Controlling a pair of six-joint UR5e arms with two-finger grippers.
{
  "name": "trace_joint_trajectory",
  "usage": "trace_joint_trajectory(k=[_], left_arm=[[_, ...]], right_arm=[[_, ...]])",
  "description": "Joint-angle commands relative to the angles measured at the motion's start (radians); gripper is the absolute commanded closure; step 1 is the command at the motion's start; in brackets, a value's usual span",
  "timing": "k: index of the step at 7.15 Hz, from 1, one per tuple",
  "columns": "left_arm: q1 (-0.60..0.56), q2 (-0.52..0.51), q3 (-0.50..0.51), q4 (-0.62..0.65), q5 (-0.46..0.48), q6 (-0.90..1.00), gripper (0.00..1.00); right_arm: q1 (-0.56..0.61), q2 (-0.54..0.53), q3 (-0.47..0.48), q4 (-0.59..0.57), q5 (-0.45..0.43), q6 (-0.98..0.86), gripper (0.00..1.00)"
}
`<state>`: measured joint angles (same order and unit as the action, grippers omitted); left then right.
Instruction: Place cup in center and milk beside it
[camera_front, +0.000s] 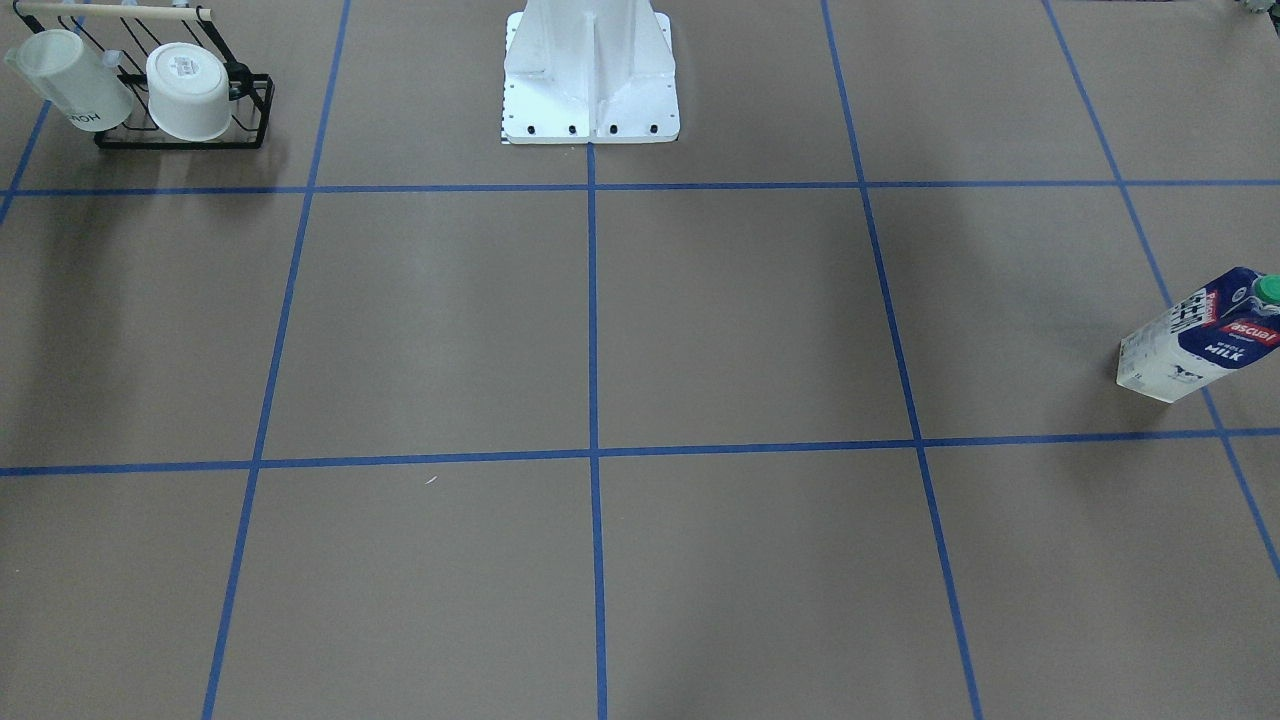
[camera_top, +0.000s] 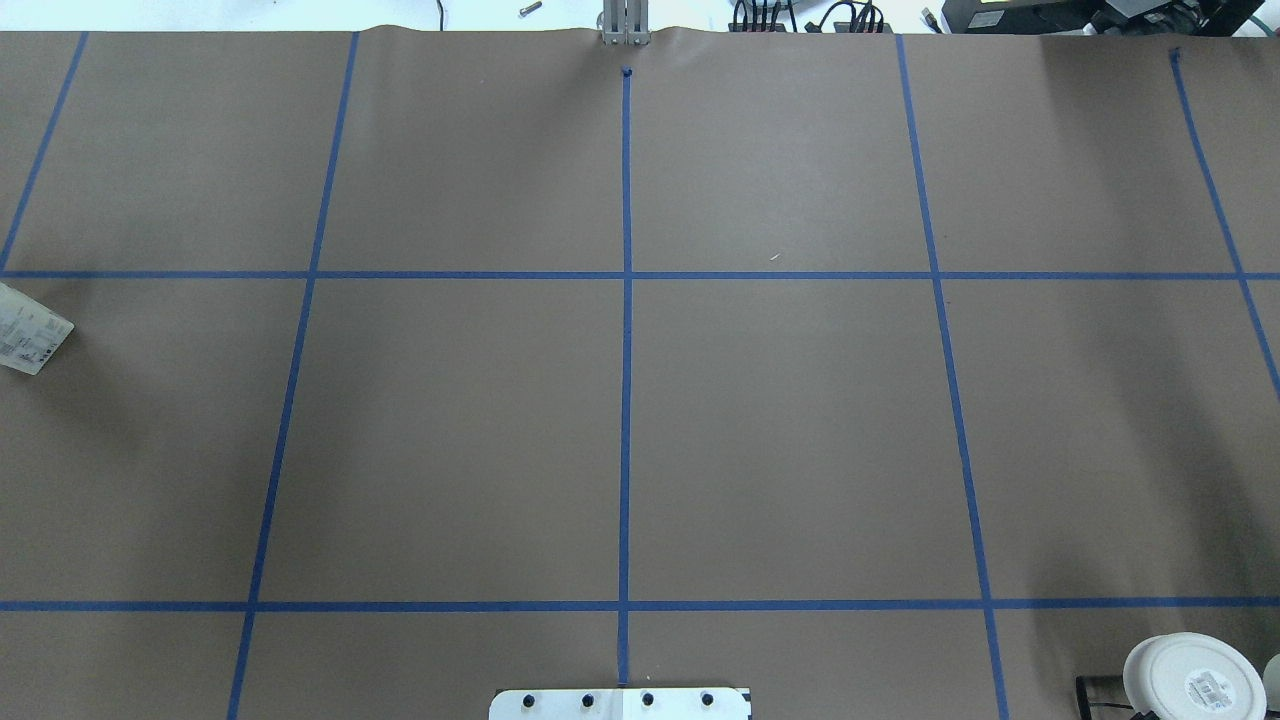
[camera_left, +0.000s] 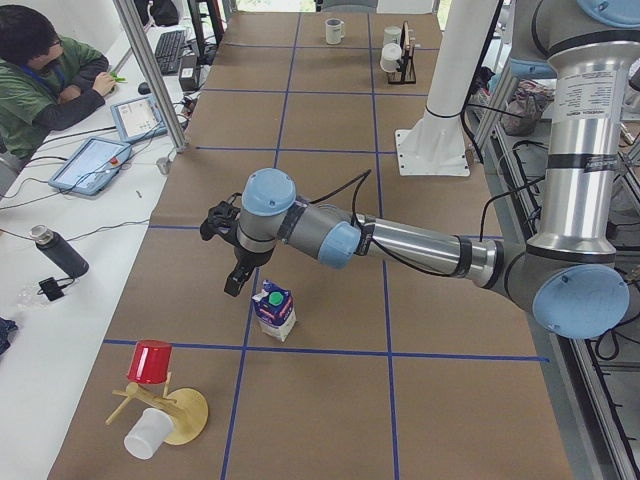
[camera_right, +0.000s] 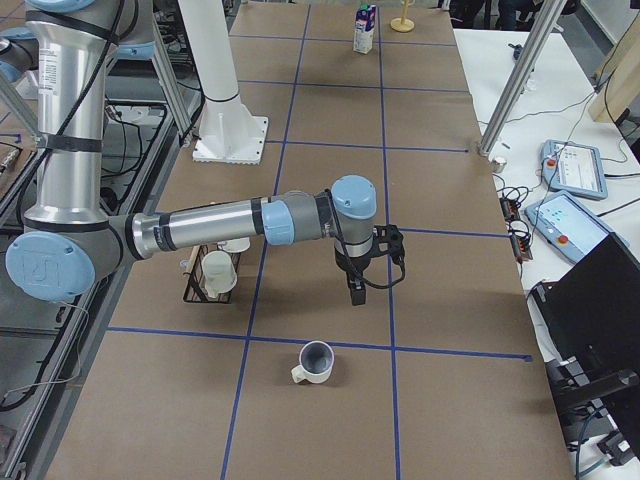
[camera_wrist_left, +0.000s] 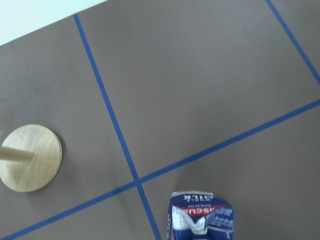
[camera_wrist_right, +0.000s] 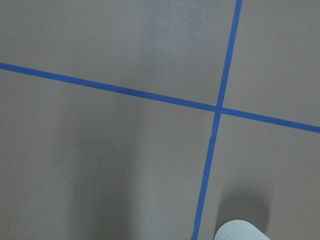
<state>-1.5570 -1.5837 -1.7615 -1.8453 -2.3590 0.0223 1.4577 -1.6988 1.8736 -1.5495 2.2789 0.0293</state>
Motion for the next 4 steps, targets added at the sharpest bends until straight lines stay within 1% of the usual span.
trace_joint_trajectory(k=[1,2,3,4], left_arm=[[0.002,-0.002,-0.001,-0.002,0.0,-0.005,0.02],[0.0,-0.004,-0.004,-0.002,0.0,-0.005,0.02],[0.0,-0.004,-0.007,-0.002,0.0,-0.007,0.02],[0.0,-0.005,-0.007,-0.005,0.0,-0.007,0.02]], right_arm=[[-0.016,-0.074,-0.077,0.174,-0.019,0.017,0.0],[-0.026,-0.079,-0.135,0.248,-0.021,0.053,0.0],[-0.065,-0.105,-0.142,0.299,-0.051,0.119,0.0],[-0.088,-0.142,-0.151,0.346,-0.088,0.127,0.01]])
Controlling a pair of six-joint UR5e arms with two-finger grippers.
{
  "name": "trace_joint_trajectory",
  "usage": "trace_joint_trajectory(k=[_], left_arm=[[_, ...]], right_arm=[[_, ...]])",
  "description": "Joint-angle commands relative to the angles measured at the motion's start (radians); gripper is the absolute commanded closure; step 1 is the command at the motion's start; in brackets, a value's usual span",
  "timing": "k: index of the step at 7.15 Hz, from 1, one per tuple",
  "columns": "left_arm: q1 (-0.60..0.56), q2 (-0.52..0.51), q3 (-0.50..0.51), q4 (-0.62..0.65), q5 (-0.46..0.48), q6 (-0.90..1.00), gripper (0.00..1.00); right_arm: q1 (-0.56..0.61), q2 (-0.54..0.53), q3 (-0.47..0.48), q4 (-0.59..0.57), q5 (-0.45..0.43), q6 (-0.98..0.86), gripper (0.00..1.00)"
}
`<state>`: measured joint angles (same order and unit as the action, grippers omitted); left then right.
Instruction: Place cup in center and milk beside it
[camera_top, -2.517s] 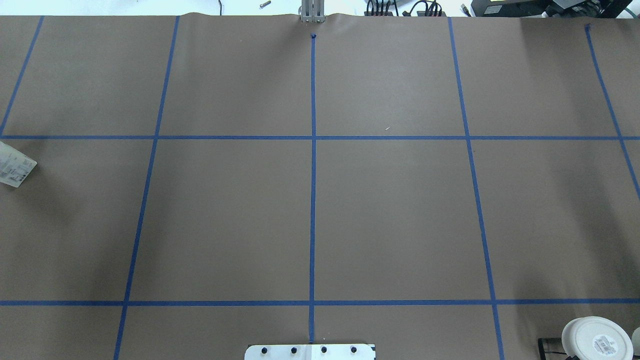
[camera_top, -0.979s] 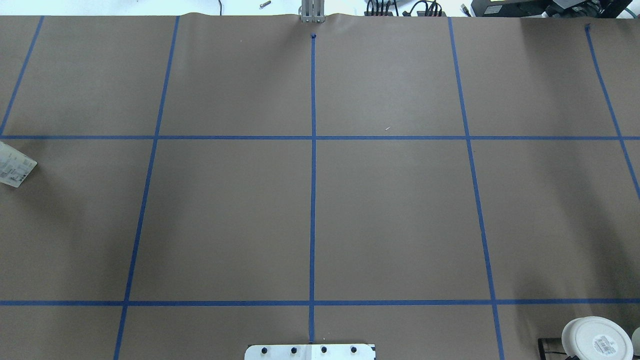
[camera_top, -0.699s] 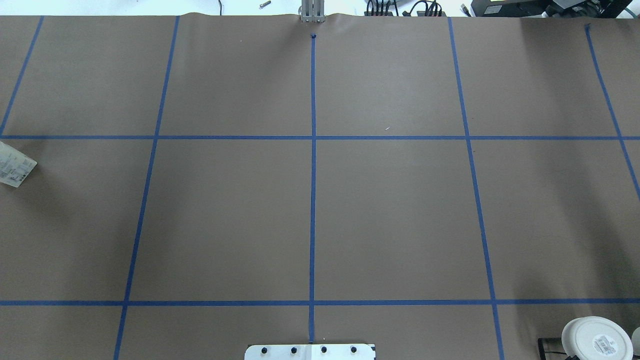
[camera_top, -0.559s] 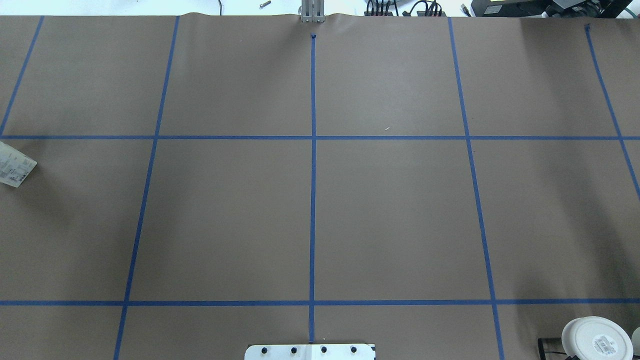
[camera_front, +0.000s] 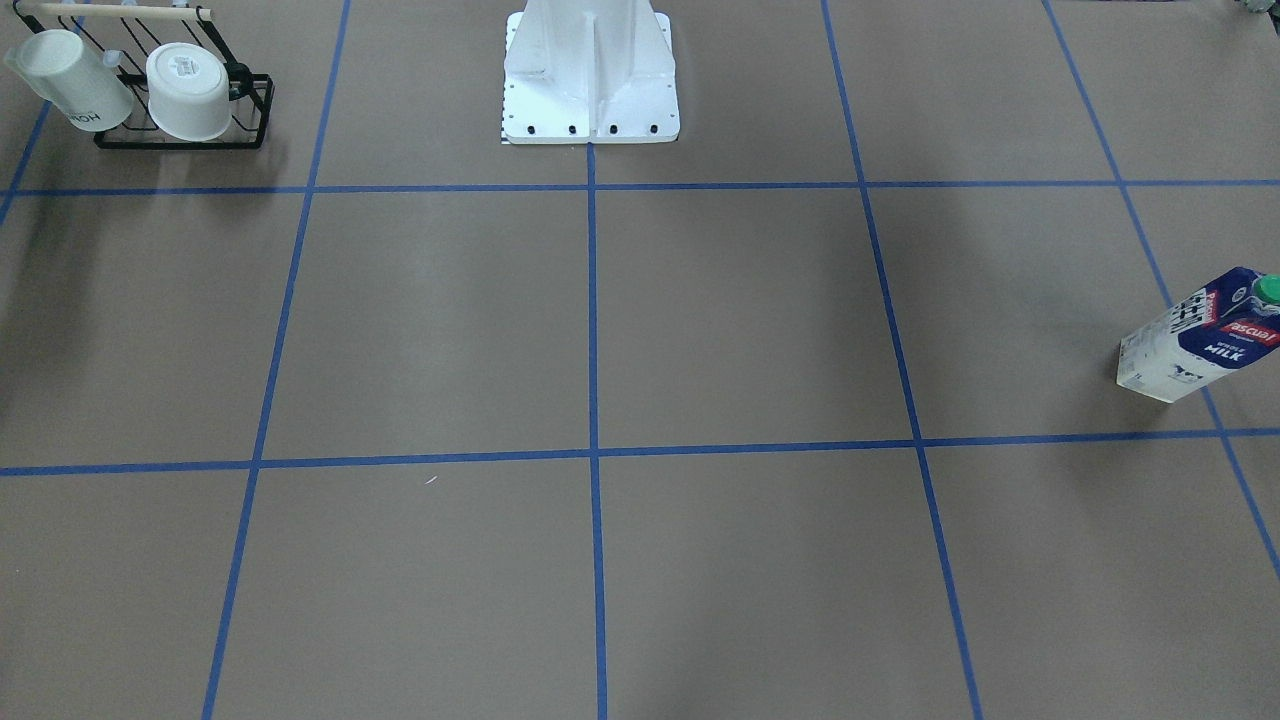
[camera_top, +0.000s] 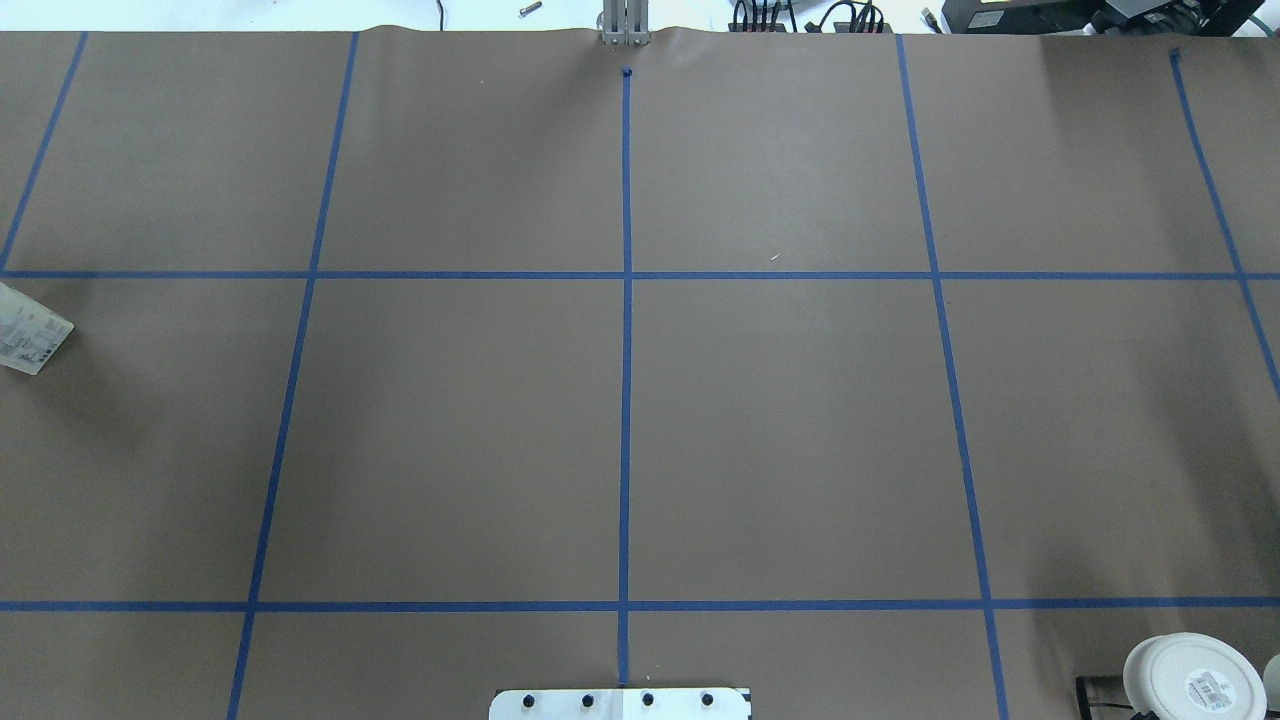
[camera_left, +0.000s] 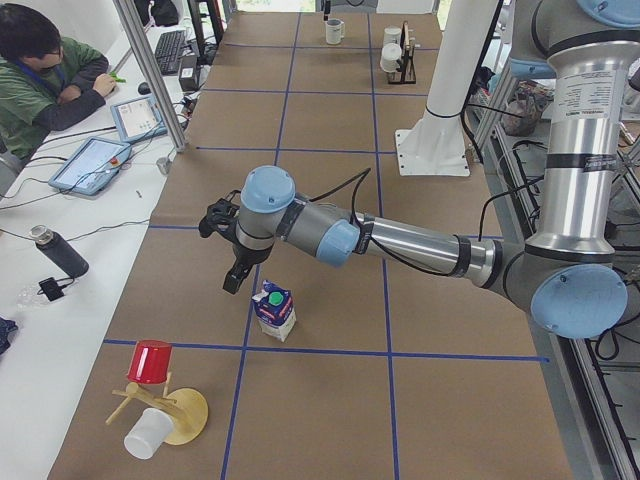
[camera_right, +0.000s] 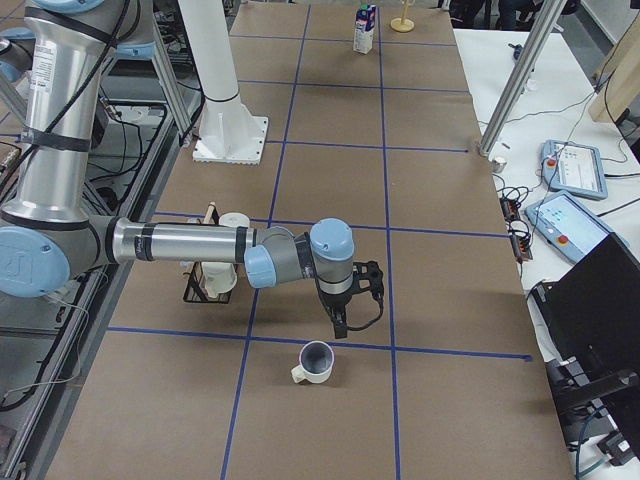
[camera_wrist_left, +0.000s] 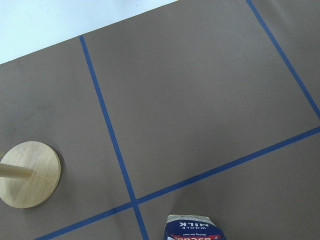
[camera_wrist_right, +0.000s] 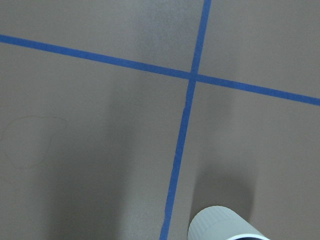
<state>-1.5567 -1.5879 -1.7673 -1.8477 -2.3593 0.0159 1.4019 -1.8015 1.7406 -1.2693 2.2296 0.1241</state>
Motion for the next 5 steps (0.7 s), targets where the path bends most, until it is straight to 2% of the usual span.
trace_joint_trajectory(k=[1,2,3,4,5], left_arm=[[0.001,-0.001,0.006,-0.024,0.0,-0.002,0.02],[0.0,-0.001,0.006,-0.025,0.0,-0.002,0.02],[0.0,-0.001,0.005,-0.025,0.0,-0.002,0.02],[0.0,-0.001,0.006,-0.025,0.0,-0.002,0.02],[0.0,-0.001,0.008,-0.025,0.0,-0.002,0.02]], right_arm=[[-0.041,-0.056,-0.024,0.088,-0.042,0.048,0.03],[-0.056,-0.064,-0.029,0.093,-0.051,0.049,0.05],[-0.076,-0.065,-0.029,0.093,-0.073,0.051,0.15],[-0.09,-0.068,-0.03,0.093,-0.077,0.057,0.31],[-0.11,-0.068,-0.039,0.091,-0.079,0.055,0.59]])
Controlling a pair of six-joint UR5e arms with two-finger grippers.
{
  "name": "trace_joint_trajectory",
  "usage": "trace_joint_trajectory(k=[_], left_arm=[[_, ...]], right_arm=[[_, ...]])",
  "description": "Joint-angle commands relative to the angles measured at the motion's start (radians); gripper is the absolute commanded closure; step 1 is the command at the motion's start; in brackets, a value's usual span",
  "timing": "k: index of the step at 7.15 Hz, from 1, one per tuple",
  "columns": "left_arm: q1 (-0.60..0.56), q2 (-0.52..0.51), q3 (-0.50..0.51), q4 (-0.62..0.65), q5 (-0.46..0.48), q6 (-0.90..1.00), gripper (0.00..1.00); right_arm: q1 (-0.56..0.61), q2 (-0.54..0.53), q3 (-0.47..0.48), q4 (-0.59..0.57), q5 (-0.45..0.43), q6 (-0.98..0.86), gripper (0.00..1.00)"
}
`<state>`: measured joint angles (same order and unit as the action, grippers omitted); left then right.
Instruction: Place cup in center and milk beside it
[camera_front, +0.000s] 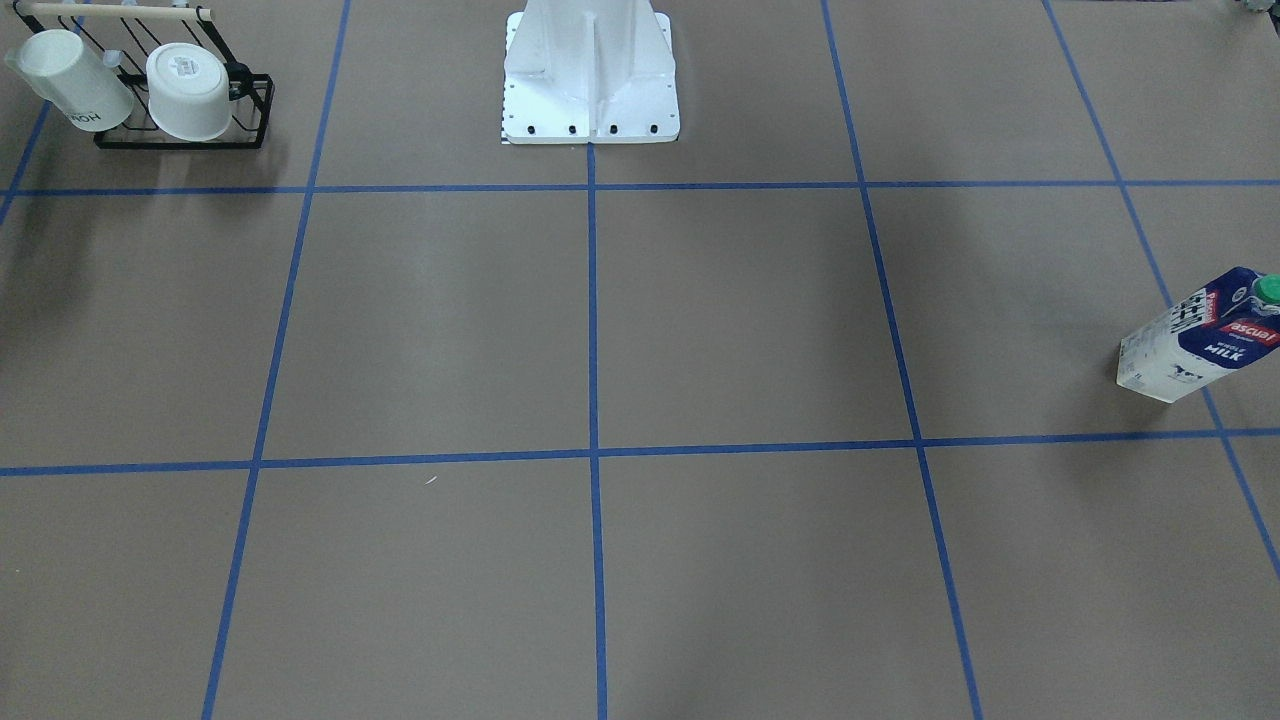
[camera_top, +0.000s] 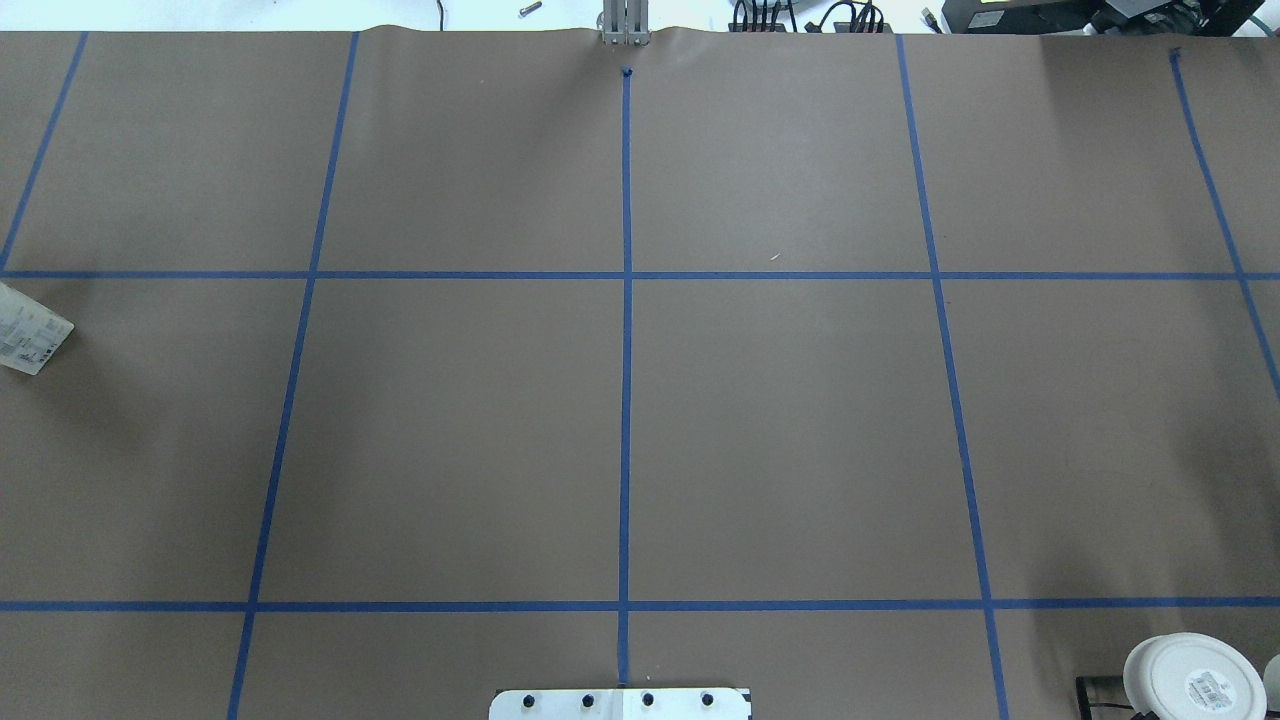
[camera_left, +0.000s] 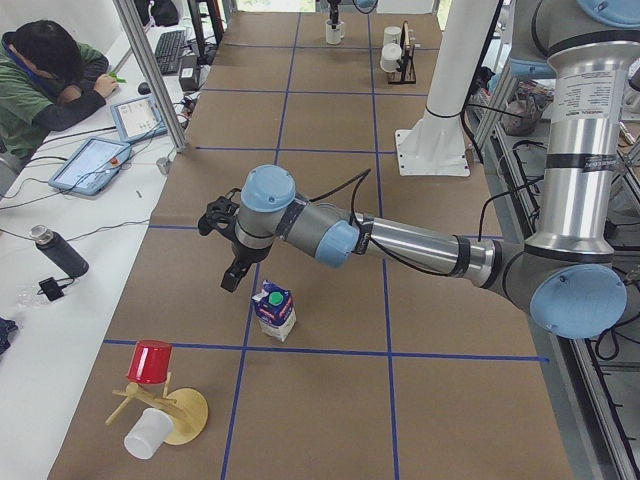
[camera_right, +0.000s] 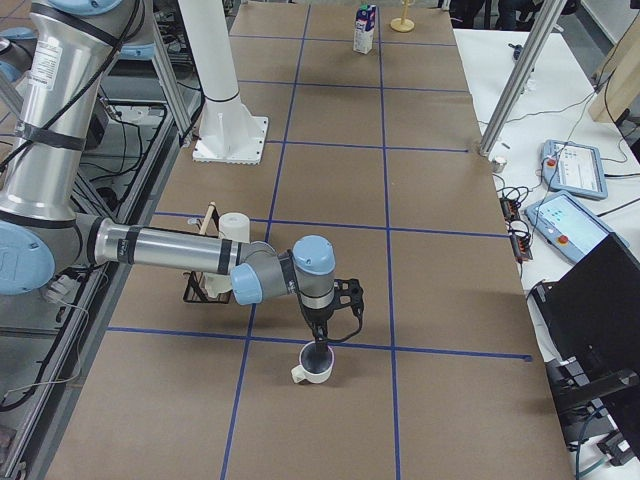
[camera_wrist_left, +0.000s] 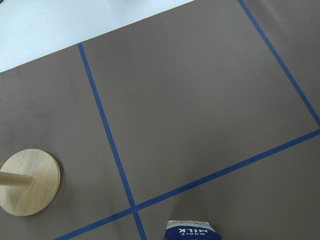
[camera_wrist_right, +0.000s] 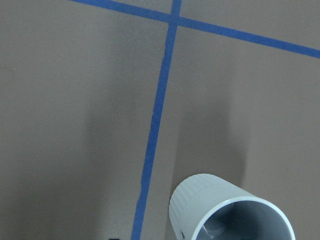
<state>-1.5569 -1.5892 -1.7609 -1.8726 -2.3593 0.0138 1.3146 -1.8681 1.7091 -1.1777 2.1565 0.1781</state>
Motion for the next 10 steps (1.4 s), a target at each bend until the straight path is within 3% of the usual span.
trace_joint_trajectory(k=[1,2,3,5,7,10], left_arm=[[0.0,0.0,0.003,0.0,0.0,0.0,0.02],[0.0,0.0,0.003,0.0,0.0,0.0,0.02],[0.001,0.0,0.003,0.0,0.0,0.0,0.02],[0.001,0.001,0.003,0.0,0.0,0.0,0.02],[0.001,0.003,0.003,0.0,0.0,0.0,0.02],[0.001,0.008,0.008,0.0,0.0,0.0,0.02]], right_arm=[[-0.037,-0.002,-0.023,0.001,-0.007,0.001,0.79],[-0.041,-0.002,-0.025,0.001,-0.024,-0.002,0.93],[-0.041,-0.002,-0.031,0.001,-0.036,-0.008,1.0],[-0.038,0.0,-0.022,0.007,-0.046,-0.011,1.0],[-0.034,0.05,0.055,-0.002,-0.04,-0.008,1.0],[-0.038,0.298,0.09,-0.034,0.002,0.006,1.0]])
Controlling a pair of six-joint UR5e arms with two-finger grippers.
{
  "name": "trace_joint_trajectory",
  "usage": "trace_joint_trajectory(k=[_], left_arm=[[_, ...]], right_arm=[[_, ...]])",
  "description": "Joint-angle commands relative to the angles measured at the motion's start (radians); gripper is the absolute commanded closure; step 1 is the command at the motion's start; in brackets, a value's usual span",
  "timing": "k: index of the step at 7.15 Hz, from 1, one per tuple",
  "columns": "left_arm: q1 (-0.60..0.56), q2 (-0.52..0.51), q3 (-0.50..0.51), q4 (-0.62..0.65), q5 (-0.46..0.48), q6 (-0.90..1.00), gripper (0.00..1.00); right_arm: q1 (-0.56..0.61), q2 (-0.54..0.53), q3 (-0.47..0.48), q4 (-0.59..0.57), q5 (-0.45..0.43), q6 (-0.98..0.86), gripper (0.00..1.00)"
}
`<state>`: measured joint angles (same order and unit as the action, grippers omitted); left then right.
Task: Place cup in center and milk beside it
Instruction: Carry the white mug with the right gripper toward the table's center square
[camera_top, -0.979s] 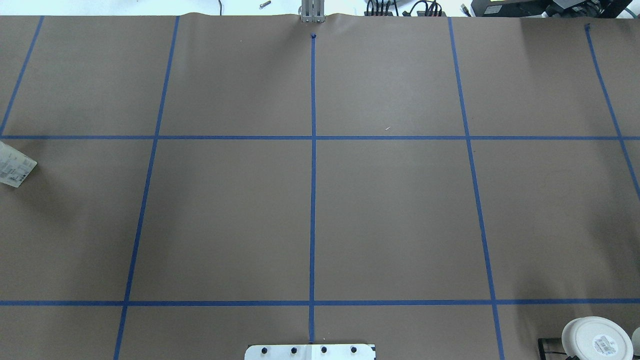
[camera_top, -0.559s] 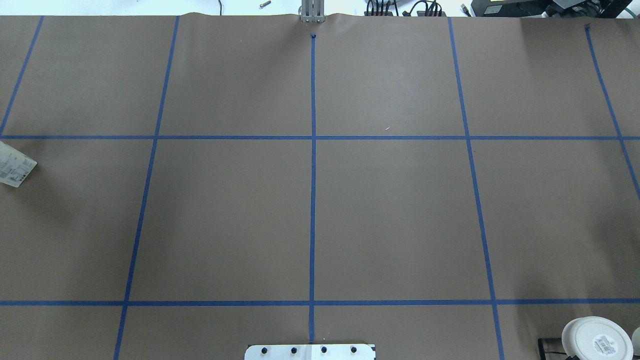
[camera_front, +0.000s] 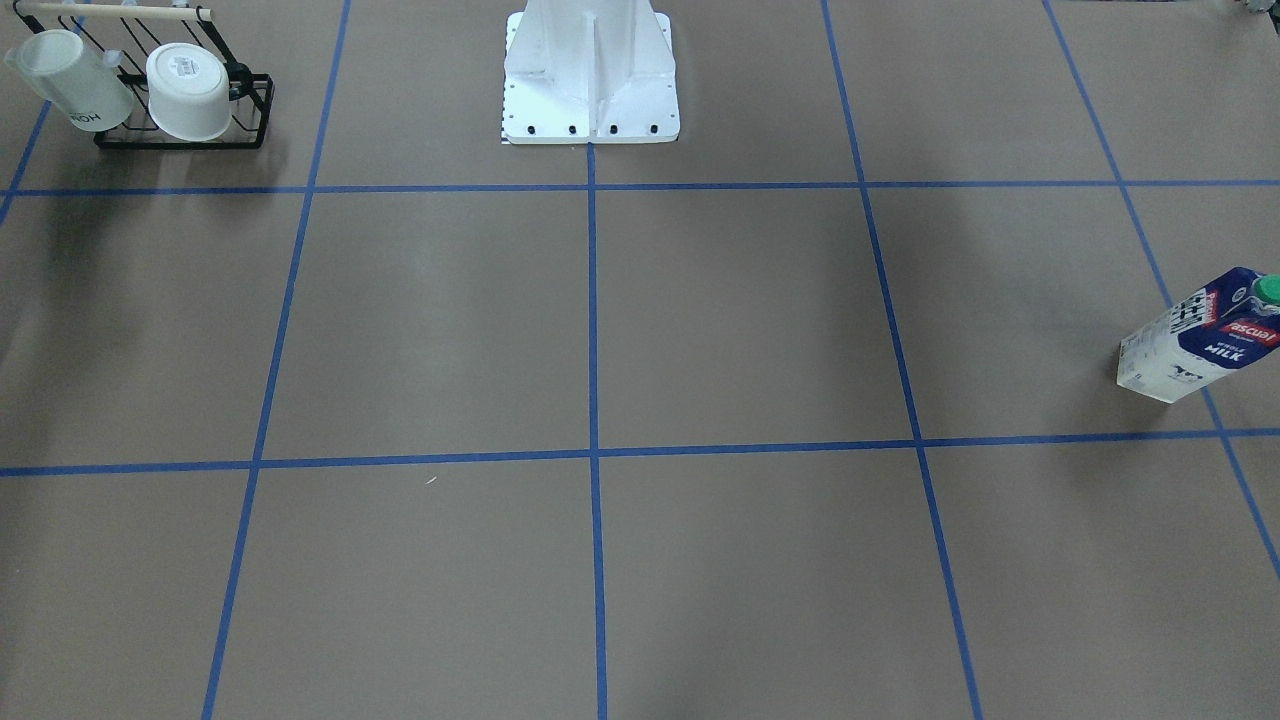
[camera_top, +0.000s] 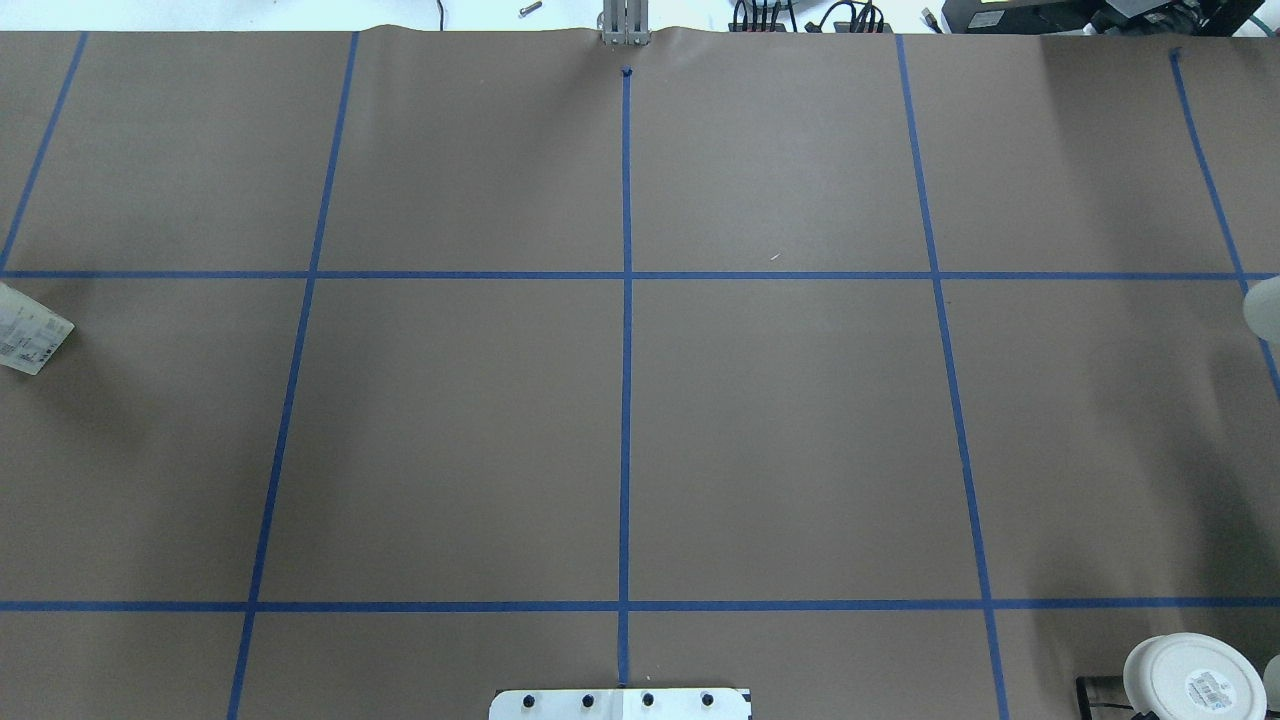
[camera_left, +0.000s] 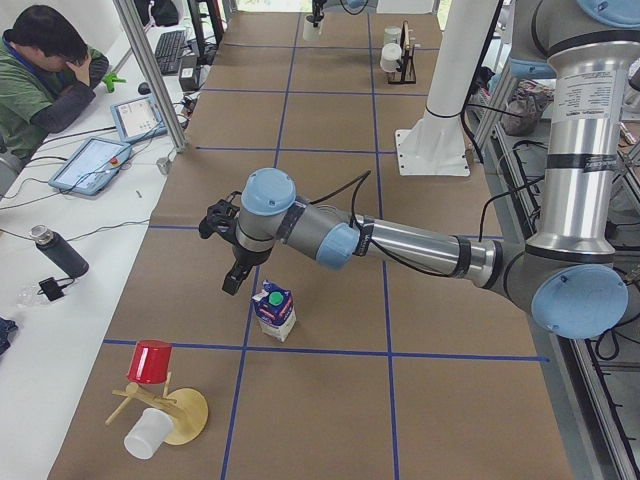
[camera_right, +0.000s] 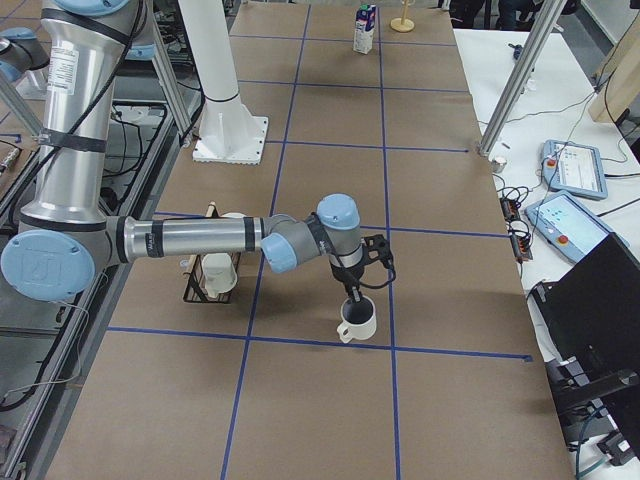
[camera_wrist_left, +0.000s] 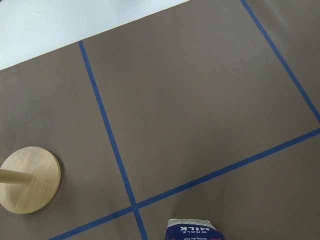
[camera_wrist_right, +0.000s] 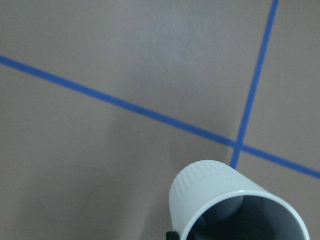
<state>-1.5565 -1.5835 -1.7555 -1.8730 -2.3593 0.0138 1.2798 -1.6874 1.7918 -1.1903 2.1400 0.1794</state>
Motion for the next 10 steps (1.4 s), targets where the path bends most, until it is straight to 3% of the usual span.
trace_joint_trajectory(k=[1,5,7,8,10], left_arm=[[0.0,0.005,0.004,-0.003,0.0,0.0,0.02],[0.001,0.005,0.011,-0.005,0.0,0.0,0.02],[0.001,0.005,0.011,-0.003,0.0,0.0,0.02],[0.001,0.005,0.016,-0.005,0.0,0.0,0.02],[0.003,0.005,0.019,-0.005,-0.002,0.0,0.02]], right_arm=[[-0.023,0.193,0.02,-0.094,0.029,0.044,1.0],[-0.342,0.496,0.018,-0.159,0.018,0.661,1.0],[-0.576,0.659,0.012,-0.329,-0.255,0.923,1.0],[-0.646,0.745,0.003,-0.448,-0.326,0.986,1.0],[-0.752,0.859,-0.043,-0.59,-0.376,1.089,1.0]])
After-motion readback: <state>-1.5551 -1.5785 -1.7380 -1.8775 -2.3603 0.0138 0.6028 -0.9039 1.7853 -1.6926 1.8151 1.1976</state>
